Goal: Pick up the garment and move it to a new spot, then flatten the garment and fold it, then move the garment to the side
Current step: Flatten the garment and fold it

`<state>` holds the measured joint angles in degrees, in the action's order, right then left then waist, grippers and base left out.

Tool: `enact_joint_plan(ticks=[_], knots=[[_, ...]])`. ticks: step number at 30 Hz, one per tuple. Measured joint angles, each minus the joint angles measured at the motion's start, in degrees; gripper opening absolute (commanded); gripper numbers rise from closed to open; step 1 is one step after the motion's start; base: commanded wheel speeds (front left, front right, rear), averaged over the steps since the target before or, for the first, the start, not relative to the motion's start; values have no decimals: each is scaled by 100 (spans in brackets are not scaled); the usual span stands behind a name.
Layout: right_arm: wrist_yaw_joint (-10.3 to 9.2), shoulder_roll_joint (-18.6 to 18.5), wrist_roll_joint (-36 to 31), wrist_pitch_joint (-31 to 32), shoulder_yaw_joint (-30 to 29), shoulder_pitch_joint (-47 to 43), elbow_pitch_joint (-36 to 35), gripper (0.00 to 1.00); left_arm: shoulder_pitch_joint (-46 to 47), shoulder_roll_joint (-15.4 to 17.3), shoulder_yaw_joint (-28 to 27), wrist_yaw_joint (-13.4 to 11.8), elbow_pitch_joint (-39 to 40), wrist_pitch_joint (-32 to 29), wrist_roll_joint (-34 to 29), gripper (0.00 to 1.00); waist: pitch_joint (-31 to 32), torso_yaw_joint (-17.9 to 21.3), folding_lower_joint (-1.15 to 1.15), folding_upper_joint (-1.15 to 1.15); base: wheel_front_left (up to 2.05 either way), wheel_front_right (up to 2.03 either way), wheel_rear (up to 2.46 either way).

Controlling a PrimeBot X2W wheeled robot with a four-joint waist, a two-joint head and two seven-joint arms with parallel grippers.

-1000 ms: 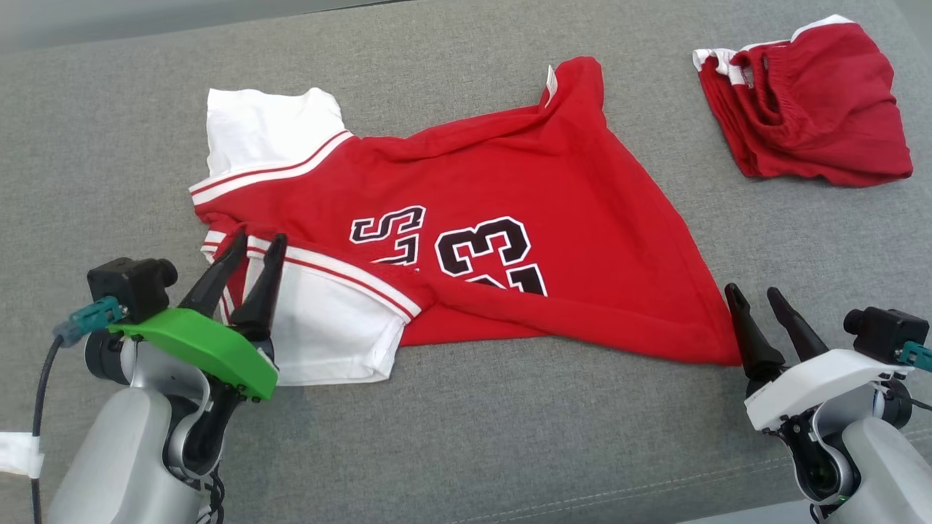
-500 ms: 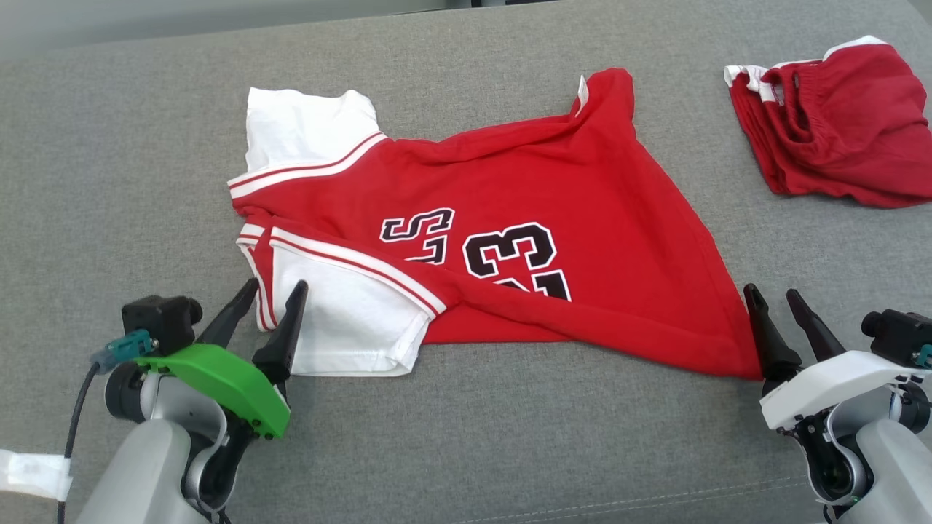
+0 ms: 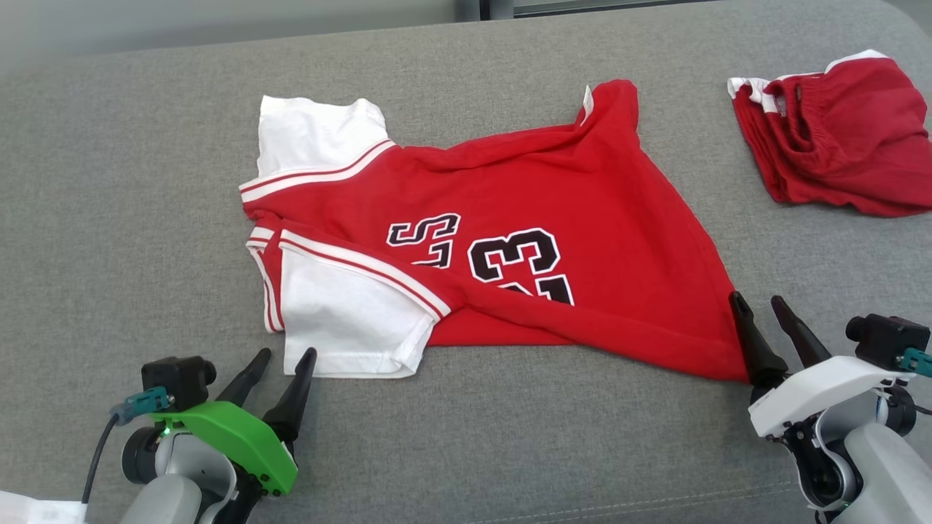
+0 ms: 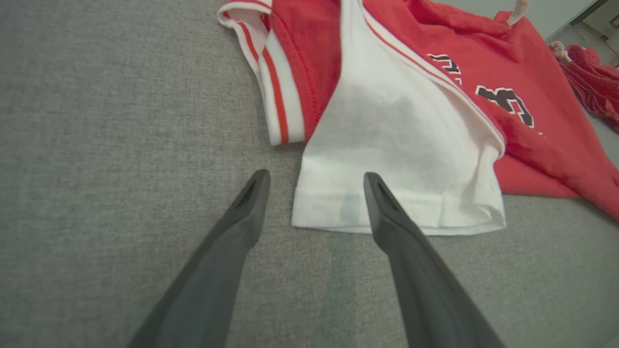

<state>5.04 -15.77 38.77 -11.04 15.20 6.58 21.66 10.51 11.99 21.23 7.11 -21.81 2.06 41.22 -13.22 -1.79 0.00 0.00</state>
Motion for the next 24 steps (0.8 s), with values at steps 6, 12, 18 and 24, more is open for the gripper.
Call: enact_joint_plan(ticks=[6, 12, 18, 24], knots=[[0, -2, 1, 0, -26, -1, 8, 100, -2, 4, 49, 0, -66, -26, 3, 100, -15, 141, 0, 0, 0, 0, 0], [-1, -5, 5, -2, -91, -3, 41, 100, -1, 5, 101, 1, -121, -79, 48, 85, -36, 199, 0, 0, 0, 0, 0], [-1, -3, 14, -11, -107, -3, 48, 100, -9, 9, 98, 1, -71, -69, 73, 0, -47, 212, 0, 0, 0, 0, 0], [-1, -5, 51, -37, -158, -28, 110, 100, -35, -4, 21, 1, 137, 77, 105, 0, -54, 193, 0, 0, 0, 0, 0]])
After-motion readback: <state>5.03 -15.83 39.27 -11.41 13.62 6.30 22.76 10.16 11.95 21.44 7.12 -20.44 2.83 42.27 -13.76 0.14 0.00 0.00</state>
